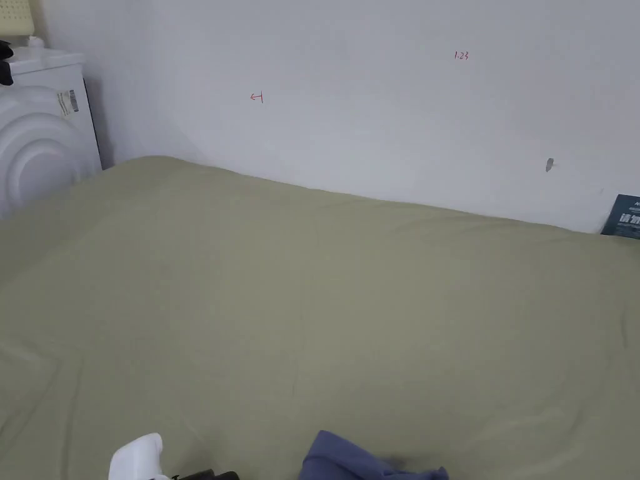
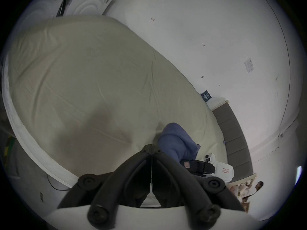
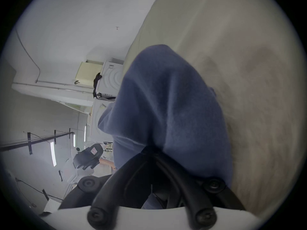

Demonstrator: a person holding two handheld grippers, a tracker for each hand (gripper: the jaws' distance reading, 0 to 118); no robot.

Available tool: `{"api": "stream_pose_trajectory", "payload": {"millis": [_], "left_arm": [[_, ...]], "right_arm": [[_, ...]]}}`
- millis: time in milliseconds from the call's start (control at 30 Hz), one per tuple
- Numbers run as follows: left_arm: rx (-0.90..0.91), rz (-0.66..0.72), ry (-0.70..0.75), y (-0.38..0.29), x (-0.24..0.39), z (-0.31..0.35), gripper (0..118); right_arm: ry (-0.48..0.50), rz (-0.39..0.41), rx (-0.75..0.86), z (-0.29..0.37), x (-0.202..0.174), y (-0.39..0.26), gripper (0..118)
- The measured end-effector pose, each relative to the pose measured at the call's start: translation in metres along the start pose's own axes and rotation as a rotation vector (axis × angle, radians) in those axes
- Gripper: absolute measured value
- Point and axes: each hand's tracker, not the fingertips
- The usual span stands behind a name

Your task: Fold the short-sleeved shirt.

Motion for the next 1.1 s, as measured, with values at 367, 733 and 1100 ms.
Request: {"api": "stream_pose_trajectory", "payload": {"millis": [367,733,1100], "left_arm": [[-0.182,-0.024,0.062,-0.013,0.006,-0.085,111],[-0.224,-0.148,0.103,-0.036,0.041,-0.101,51],[-0.251,-0.131,0.004,-0.003,0.042,-0.081,34]], "right_arm": [[-0.022,0.03,-0.021,0.0,-0.007,0.003,1],[-0.028,0.046,-0.009,0.0,-0.007,0.003,1],[-0.138,0.171,0.07,0.012,-0.038,-0.001,1]]}}
